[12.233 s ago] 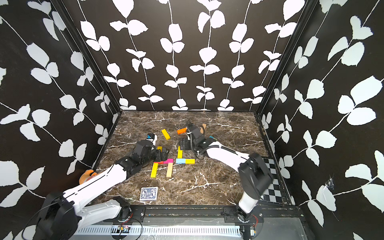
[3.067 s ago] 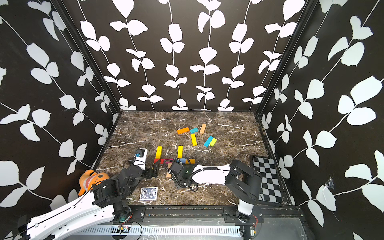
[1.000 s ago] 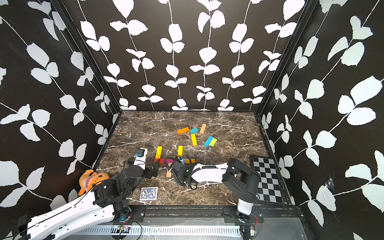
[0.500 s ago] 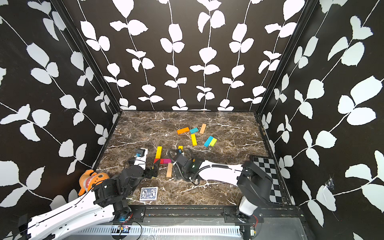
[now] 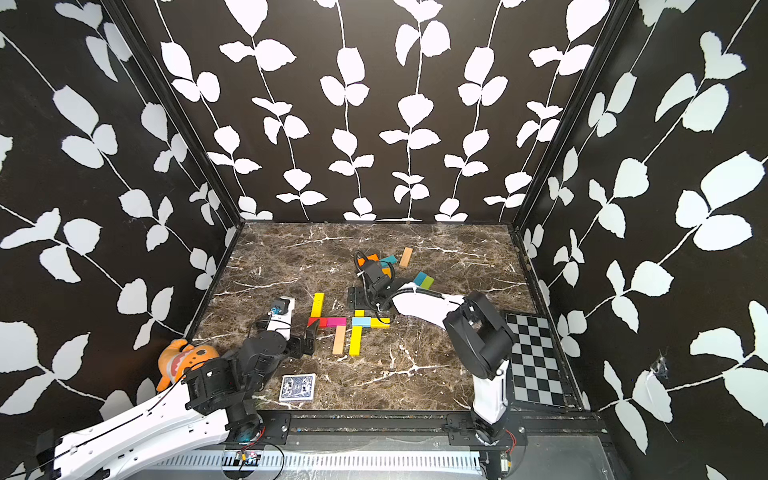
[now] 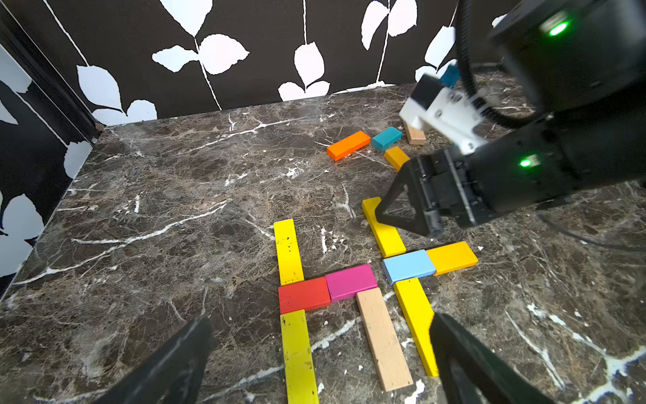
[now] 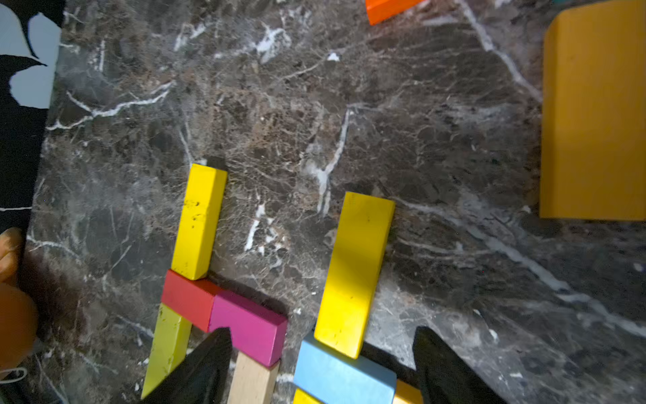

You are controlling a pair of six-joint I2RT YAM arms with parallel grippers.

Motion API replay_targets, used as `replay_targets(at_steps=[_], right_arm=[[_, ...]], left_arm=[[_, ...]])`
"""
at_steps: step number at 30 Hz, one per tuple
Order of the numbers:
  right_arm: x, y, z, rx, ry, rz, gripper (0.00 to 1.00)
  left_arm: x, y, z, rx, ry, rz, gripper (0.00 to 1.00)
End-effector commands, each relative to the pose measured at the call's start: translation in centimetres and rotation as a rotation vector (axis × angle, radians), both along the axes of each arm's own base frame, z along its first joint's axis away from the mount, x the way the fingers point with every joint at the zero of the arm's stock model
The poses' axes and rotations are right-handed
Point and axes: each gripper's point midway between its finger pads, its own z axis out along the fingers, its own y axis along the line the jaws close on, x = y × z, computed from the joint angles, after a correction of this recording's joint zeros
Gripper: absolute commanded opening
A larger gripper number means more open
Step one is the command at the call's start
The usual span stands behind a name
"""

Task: Assemble the letter h with building blocks
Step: Adjust the building block at the center of the board.

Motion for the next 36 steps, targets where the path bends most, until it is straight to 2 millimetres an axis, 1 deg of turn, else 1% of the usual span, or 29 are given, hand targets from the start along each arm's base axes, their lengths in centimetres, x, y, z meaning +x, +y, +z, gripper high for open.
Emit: replay_targets(at_steps=[1,4,8,14,18,26,36], right_arm=[[0.7,1.2,0.9,0.051,0.005,0.0,0.81],[1.2,0.9,-0.3,0.052,0.028,-0.017,0.81],[1.2,1.7,-0.9,0.068,0.05,-0.001,0.79],[1.2,1.7,-2.2,0.053,0.074,-0.011,0.77],[1.2,1.8,-2.2,0.058,0.076,-0.013,0.76],[0.9,2.8,-2.3,0.066,0.08,0.008,0.75],[1.0,2.7,-2.9,0.047,0.088,-0.002,0.74]], left_arm=[[0.0,-0.1,0.9,-0.019,-0.001,0.006,0.99],[0.1,-0.3,0.9,-0.018,0.005,0.004,0.99],[0.3,-0.6,0.8,-0.009,0.01,0.004,0.99],[0.4,-0.9,0.9,-0.002,0.012,0.002,0.99],[0.4,-0.8,0.9,0.0,0.01,0.006,0.99],[0.4,-0.7,0.7,0.002,0.011,0.009,0.99],[0.4,-0.4,0.7,0.008,0.008,0.015,0.99]])
